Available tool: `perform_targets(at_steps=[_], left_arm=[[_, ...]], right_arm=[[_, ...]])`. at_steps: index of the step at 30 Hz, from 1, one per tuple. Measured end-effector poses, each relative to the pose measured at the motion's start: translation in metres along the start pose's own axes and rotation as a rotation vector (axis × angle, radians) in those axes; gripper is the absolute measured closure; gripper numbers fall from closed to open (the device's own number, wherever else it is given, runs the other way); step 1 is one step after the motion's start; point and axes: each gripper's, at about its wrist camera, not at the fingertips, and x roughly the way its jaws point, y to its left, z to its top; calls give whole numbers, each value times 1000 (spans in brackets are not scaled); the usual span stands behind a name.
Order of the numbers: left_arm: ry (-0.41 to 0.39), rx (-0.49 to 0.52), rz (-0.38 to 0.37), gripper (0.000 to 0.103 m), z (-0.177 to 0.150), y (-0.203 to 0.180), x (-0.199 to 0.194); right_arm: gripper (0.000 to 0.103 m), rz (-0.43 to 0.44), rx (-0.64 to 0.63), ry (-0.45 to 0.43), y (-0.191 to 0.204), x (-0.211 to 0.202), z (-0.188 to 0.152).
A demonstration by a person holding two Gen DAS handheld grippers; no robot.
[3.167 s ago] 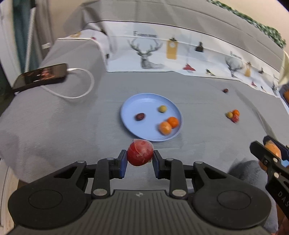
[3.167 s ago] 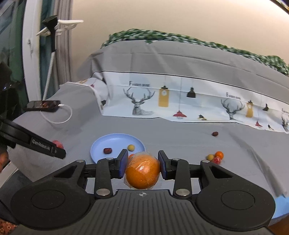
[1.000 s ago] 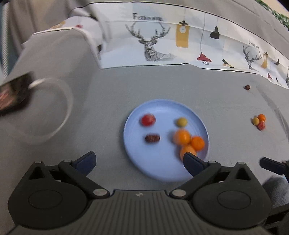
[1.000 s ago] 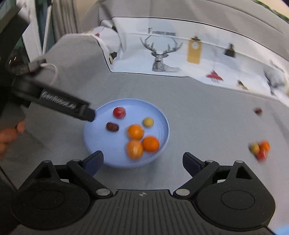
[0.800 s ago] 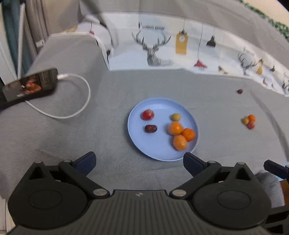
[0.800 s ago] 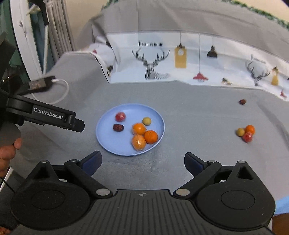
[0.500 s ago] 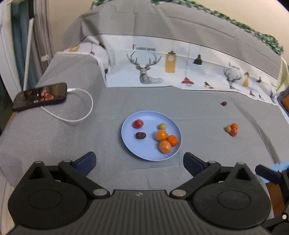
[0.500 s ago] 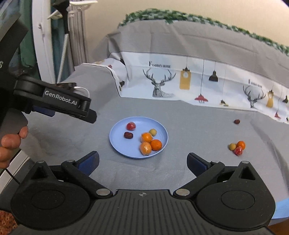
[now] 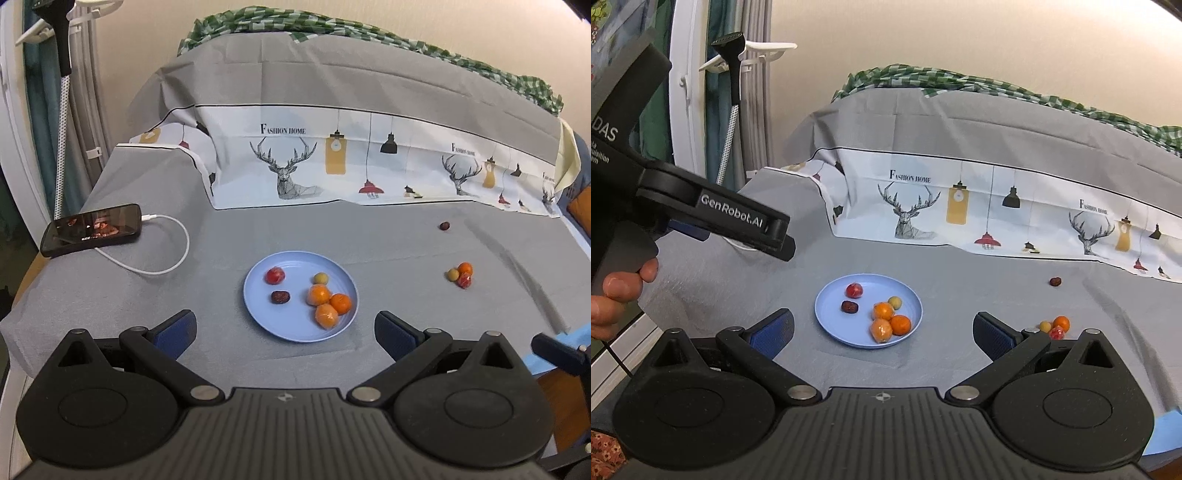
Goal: Organize fruits
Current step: 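Lift both open tools away from the plate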
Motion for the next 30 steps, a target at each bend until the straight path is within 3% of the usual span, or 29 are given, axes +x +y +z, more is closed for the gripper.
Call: perform_targets(at_steps=[7, 20, 30], left_arm=[[10, 46, -2, 1, 1, -15, 4], [28, 29, 7, 0, 5, -13, 10], [81, -4, 23, 0, 10, -8, 30]], right_arm=[[1, -6, -1, -17, 0, -3, 0], [1, -11, 32, -11, -7, 3, -3], [1, 10, 92, 47, -17, 26, -8]])
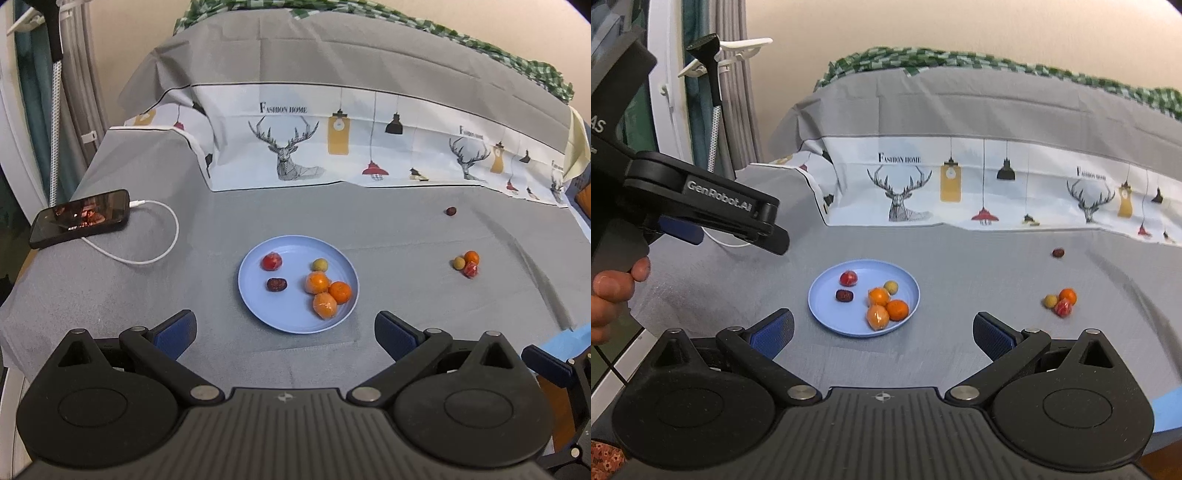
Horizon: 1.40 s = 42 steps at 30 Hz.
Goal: Organize fruits
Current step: 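Lift both open tools away from the plate, then grasp a yellow fruit with the left tool while the right tool grasps a wrapped red fruit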
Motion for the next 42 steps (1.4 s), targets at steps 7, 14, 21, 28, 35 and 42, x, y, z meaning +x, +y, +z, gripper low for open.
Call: perform_targets(at_steps=[7, 14, 21, 28, 35, 42], left_arm=[[23, -21, 35, 0, 12, 3, 16], [76, -25, 66, 0, 26, -3, 50], [130, -11, 82, 0, 46, -21, 94], [182, 14, 81, 0, 63, -51, 142], [188, 82, 22, 0, 79, -112, 197], [93, 273, -140, 0, 81, -225, 268]], right_arm=[[1, -14, 104, 51, -31, 29, 2], [1, -226, 258, 70, -110, 71, -2], [1, -485, 356, 130, -206, 159, -13], [3, -589, 441, 223, -273, 263, -27], [69, -594, 360, 170, -291, 292, -33], [69, -788, 544, 131, -351, 260, -56]])
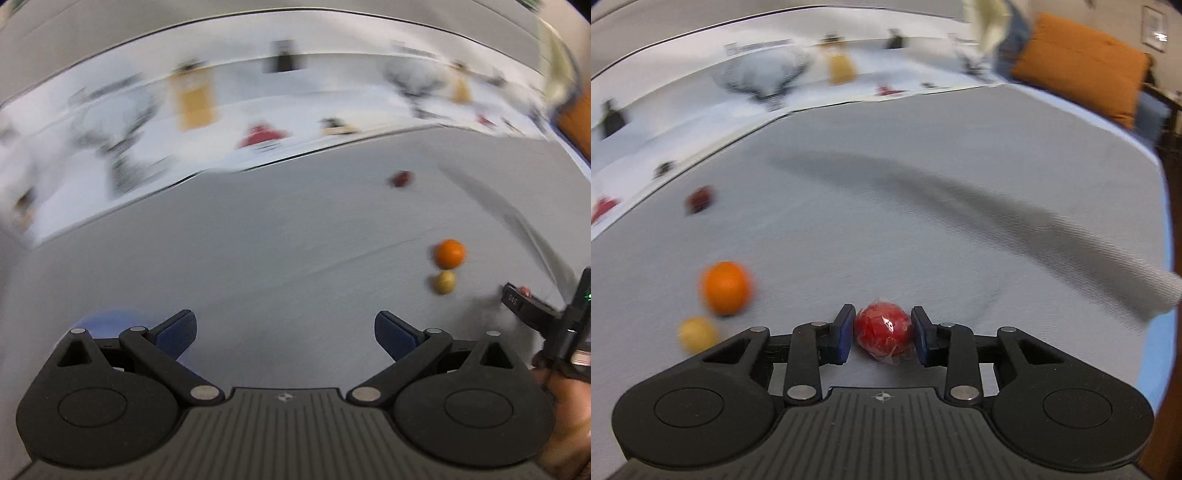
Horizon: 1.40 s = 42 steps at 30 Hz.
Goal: Organize fruits
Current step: 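Grasp a yellow fruit with the left tool while the right tool grasps a wrapped red fruit, then carry the yellow fruit and wrapped red fruit onto the blue plate and release both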
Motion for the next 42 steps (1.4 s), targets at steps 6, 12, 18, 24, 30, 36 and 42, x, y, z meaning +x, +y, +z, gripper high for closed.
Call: perform_targets(at_steps=[6, 12, 18, 24, 30, 36, 42], left_arm=[[6, 231, -164, 1, 2, -92, 72], [1, 244, -171, 17, 14, -120, 115], [37, 254, -226, 74, 23, -119, 126], [-23, 237, -211, 74, 16, -100, 74], [-48, 121, -161, 74, -8, -39, -31], [-67, 7, -63, 74, -48, 27, -131], [-56, -95, 4, 74, -89, 75, -198]], right_arm=[[68, 110, -29, -9, -30, 7, -3], [67, 144, -78, -29, -37, 2, -7], [68, 121, -120, -39, -30, 4, -5], [70, 108, -60, -42, -33, -18, 5], [70, 228, -72, -142, -30, -102, 19], [70, 423, -131, -163, -22, -206, 8], [70, 565, -200, -121, -16, -295, -25]])
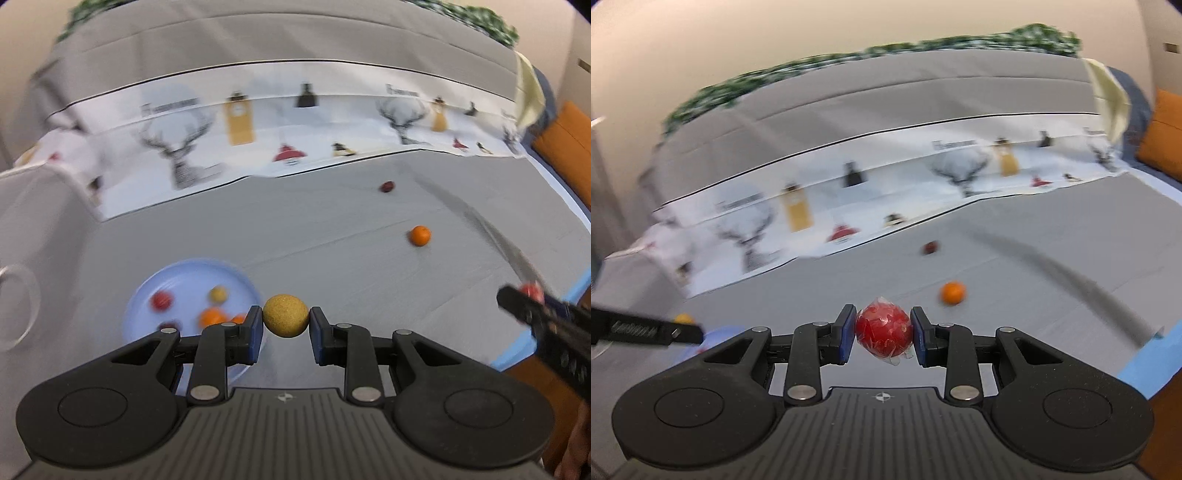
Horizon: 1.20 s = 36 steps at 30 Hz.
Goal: Organize fruits
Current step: 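Carry the yellow fruit and wrapped red fruit onto the blue plate and release both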
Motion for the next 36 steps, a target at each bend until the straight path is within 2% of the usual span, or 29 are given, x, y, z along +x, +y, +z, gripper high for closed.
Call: perform_targets(at_steps=[7, 15, 24, 36], left_arm=[[-34, -58, 26, 73, -46, 39, -65], [-84, -128, 31, 73, -78, 64, -107], [-118, -174, 37, 73, -86, 84, -122], [-108, -203, 47, 73, -81, 103, -112]], right_arm=[[70, 71, -108, 9, 57, -57, -26], [70, 108, -189, -15, 94, -89, -37], [70, 131, -268, -17, 120, -95, -40], [70, 135, -297, 9, 133, -78, -38]])
